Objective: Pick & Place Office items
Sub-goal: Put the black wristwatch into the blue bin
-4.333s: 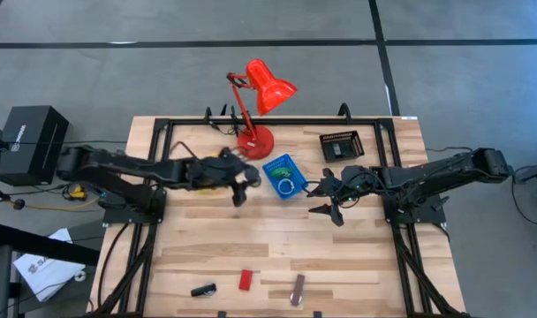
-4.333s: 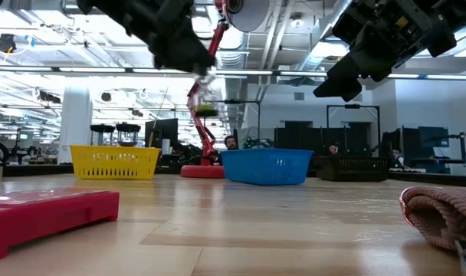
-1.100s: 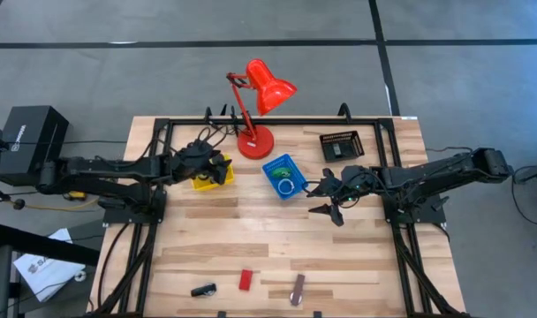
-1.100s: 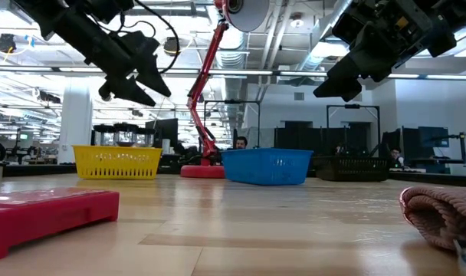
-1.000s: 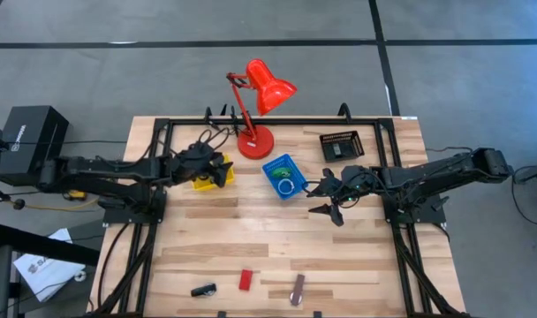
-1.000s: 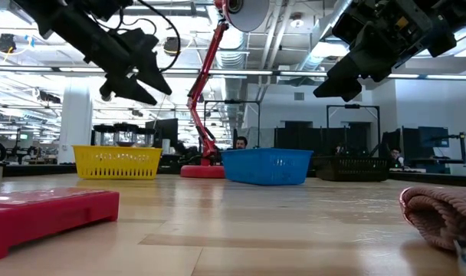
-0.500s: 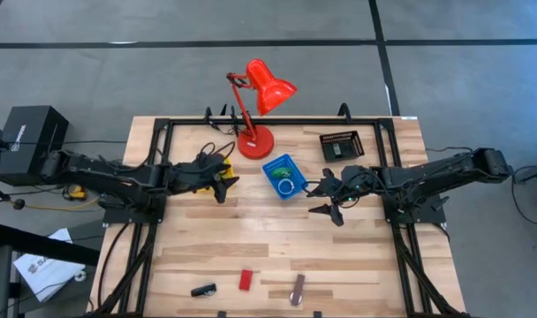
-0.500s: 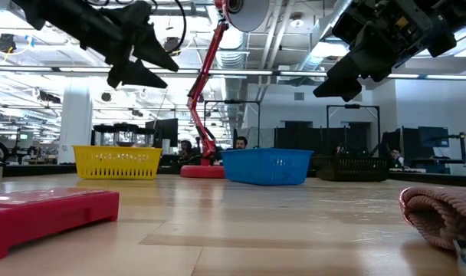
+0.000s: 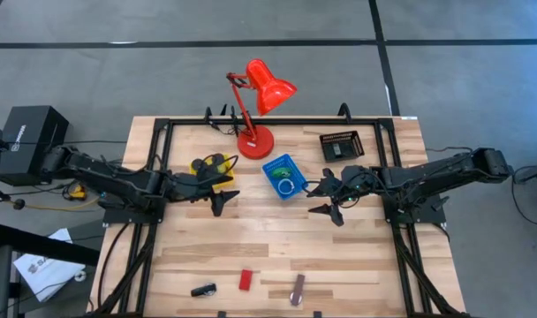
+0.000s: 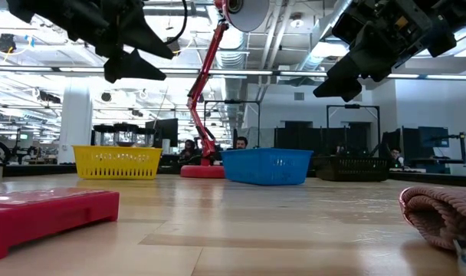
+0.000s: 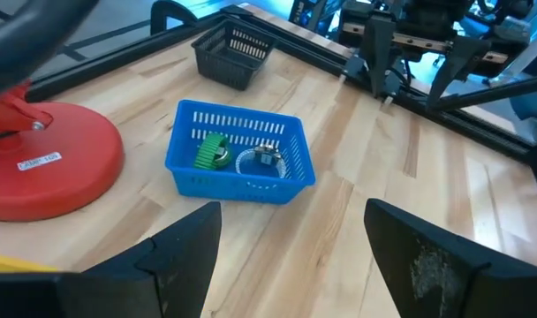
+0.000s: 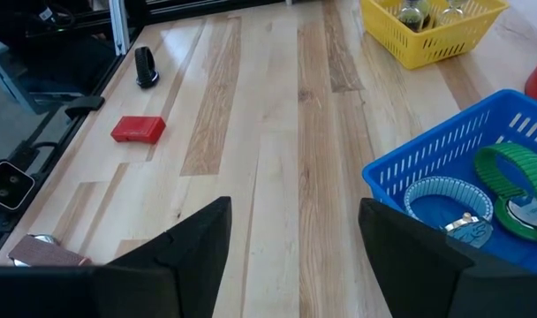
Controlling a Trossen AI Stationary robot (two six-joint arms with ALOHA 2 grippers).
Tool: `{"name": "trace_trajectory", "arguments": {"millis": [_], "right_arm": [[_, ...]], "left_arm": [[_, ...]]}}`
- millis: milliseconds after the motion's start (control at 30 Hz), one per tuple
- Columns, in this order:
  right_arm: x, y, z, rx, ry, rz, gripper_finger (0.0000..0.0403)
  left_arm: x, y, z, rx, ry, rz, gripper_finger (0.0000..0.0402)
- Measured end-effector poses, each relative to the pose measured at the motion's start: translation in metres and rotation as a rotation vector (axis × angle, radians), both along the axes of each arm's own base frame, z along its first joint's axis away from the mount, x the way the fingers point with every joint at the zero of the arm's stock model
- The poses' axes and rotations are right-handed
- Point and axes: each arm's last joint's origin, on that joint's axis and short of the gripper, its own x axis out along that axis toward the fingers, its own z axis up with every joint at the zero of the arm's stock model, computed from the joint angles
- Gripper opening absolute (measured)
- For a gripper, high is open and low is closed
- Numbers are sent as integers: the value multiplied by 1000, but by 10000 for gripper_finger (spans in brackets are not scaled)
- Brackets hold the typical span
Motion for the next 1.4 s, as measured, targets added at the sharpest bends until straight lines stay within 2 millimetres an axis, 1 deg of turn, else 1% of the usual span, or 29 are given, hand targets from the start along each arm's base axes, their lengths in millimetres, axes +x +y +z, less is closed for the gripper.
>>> {"name": "trace_trajectory", "arguments": {"millis": [767, 900, 1033, 1167, 1267, 1400], "right_arm": [[0, 0, 0, 1, -6, 0, 240], [0, 0, 1, 1, -6, 0, 240], [0, 0, 1, 1, -9, 0, 240], [2, 0, -1, 1, -4, 0, 240], [5, 0, -4, 0, 4, 0, 240], [11, 0, -13, -1, 34, 0, 240]], "left_arm": [[1, -2, 1, -16, -23, -1, 273], [3, -2, -2, -14, -9, -1, 273], [12, -4, -9, 0, 8, -13, 273], [28, -9, -12, 31, -44, -118, 273], [38, -13, -10, 72, -122, -219, 273], [48, -18, -5, 94, -251, -294, 273]]}}
